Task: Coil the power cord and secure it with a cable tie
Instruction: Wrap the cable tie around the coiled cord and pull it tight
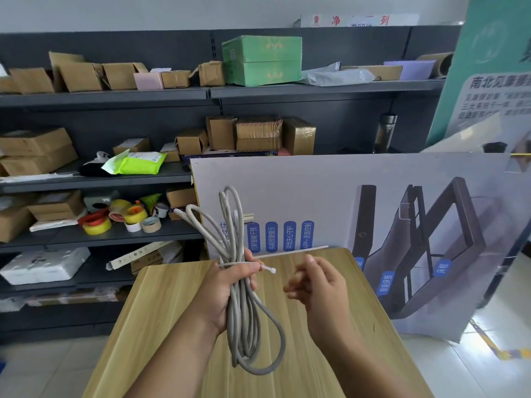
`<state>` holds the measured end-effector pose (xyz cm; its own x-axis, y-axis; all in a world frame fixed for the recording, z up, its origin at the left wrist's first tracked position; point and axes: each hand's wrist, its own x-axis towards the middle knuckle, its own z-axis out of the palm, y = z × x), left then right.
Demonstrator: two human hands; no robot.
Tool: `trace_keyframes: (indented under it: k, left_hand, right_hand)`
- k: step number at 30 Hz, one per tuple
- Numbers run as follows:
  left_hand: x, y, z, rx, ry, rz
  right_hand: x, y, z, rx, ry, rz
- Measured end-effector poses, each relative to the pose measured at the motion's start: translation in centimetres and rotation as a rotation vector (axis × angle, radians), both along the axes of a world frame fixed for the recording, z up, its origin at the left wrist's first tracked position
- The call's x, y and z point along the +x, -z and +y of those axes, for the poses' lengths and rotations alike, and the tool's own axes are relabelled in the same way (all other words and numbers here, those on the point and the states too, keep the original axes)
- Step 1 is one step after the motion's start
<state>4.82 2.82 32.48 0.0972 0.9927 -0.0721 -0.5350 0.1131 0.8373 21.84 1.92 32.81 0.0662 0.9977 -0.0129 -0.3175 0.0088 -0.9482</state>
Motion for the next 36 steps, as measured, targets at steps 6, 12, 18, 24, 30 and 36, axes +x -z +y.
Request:
trace_keyframes:
  k: [6, 12, 18, 24, 30, 36]
  left_hand:
    - [0.4, -0.1, -0.4, -0.064, 0.024, -0.069]
    - [1.0, -0.3, -0.9, -0.102, 0.039, -0.127]
    - [1.9, -0.5, -1.4, -0.076, 0.075, -0.186]
    - [2.2, -0.7, -1.9, -0.057, 0.166, -0.260]
    - [2.2, -1.0, -2.2, -0.043, 0.188, -0.274]
    - [2.5, -1.3, -2.5, -0.033, 0.085, -0.217]
  right_hand:
    - [1.7, -0.4, 1.6, -0.234, -0.433, 0.776]
    - [2.5, 0.1, 1.1, -0.235, -0.627, 1.025]
    - [2.3, -1.2, -0.4, -0.204, -0.592, 0.806]
    - [1.0, -2.8, -1.9, -0.014, -0.452, 0.491]
    - [0.6, -2.7, -2.7, 0.044, -0.339, 0.435]
    - [0.4, -2.9, -3.1, 0.061, -0.316, 0.440]
